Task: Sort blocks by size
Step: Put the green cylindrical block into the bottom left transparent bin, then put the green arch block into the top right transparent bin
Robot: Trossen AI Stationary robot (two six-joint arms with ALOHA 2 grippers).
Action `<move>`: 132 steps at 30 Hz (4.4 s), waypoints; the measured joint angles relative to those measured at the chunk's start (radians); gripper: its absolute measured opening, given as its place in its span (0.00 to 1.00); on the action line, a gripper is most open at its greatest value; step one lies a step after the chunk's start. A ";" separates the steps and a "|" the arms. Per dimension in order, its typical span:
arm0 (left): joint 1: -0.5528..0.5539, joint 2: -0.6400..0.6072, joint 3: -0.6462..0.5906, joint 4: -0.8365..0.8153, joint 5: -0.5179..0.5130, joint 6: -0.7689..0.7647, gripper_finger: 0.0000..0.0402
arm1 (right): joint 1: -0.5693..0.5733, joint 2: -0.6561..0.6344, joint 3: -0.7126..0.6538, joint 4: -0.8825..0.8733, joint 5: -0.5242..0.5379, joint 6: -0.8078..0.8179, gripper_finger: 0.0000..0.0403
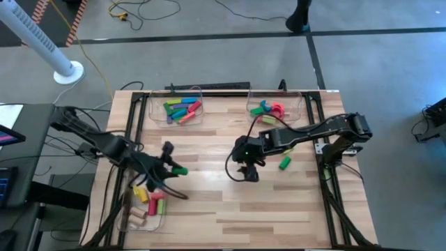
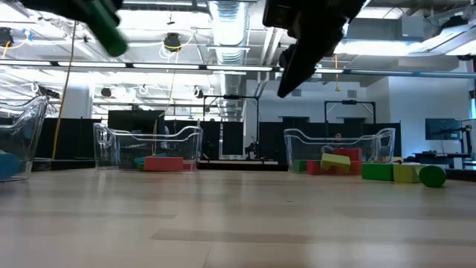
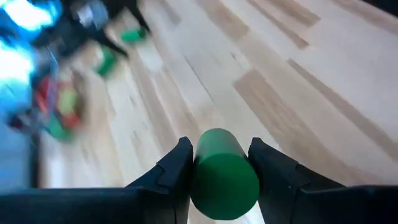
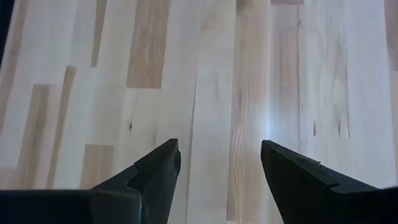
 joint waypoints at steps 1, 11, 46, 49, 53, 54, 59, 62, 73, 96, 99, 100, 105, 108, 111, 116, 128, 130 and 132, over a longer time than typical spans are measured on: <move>-0.007 -0.018 0.000 -0.042 0.006 -0.051 0.32 | 0.001 0.000 0.000 -0.006 0.000 0.000 0.63; -0.069 -0.163 0.013 -0.242 0.220 -0.456 0.32 | 0.004 0.001 0.000 -0.080 0.009 0.027 0.63; -0.142 -0.006 -0.087 -0.478 0.297 -0.859 0.32 | -0.001 -0.330 -0.343 -0.454 0.471 0.492 0.63; -0.142 0.015 -0.087 -0.481 0.295 -0.866 0.34 | -0.019 -0.410 -0.399 -0.432 0.483 0.545 0.63; -0.142 0.040 -0.087 -0.481 0.287 -0.881 0.40 | -0.032 -0.478 -0.462 -0.387 0.485 0.583 0.63; -0.142 0.043 -0.087 -0.481 0.286 -0.883 0.41 | -0.033 -0.489 -0.474 -0.380 0.488 0.594 0.63; -0.142 0.046 -0.087 -0.481 0.284 -0.905 0.46 | -0.055 -0.517 -0.514 -0.353 0.494 0.616 0.63; -0.142 0.046 -0.087 -0.481 0.283 -0.907 0.46 | -0.062 -0.515 -0.515 -0.342 0.494 0.620 0.63; -0.142 -0.011 -0.079 -0.415 0.281 -0.861 0.47 | -0.129 -0.498 -0.516 -0.295 0.468 0.612 0.63; -0.142 -0.235 -0.079 -0.282 0.245 -0.774 0.47 | -0.328 -0.379 -0.588 -0.111 0.335 0.570 0.63; -0.142 -0.233 -0.079 -0.236 0.235 -0.737 0.47 | -0.340 -0.313 -0.588 -0.098 0.333 0.547 0.63; -0.142 -0.233 -0.079 -0.217 0.234 -0.726 0.47 | -0.342 -0.292 -0.588 -0.091 0.332 0.541 0.63; -0.142 -0.234 -0.079 -0.144 0.233 -0.683 0.47 | -0.352 -0.211 -0.588 -0.061 0.309 0.503 0.62; -0.142 -0.234 -0.079 -0.136 0.231 -0.676 0.47 | -0.350 -0.203 -0.588 -0.041 0.295 0.495 0.56; -0.142 -0.234 -0.079 -0.135 0.213 -0.656 0.47 | -0.350 -0.203 -0.588 -0.036 0.283 0.492 0.45; -0.142 -0.234 -0.079 -0.104 0.163 -0.599 0.47 | -0.350 -0.203 -0.588 -0.039 0.259 0.471 0.24; -0.130 -0.234 -0.078 0.039 -0.062 -0.347 0.47 | -0.316 -0.280 -0.588 0.024 0.225 0.443 0.14; -0.115 -0.233 -0.078 0.068 -0.072 -0.298 0.47 | -0.306 -0.306 -0.588 0.033 0.225 0.443 0.15; -0.097 -0.229 -0.078 0.095 -0.076 -0.254 0.47 | -0.296 -0.334 -0.588 0.042 0.222 0.445 0.15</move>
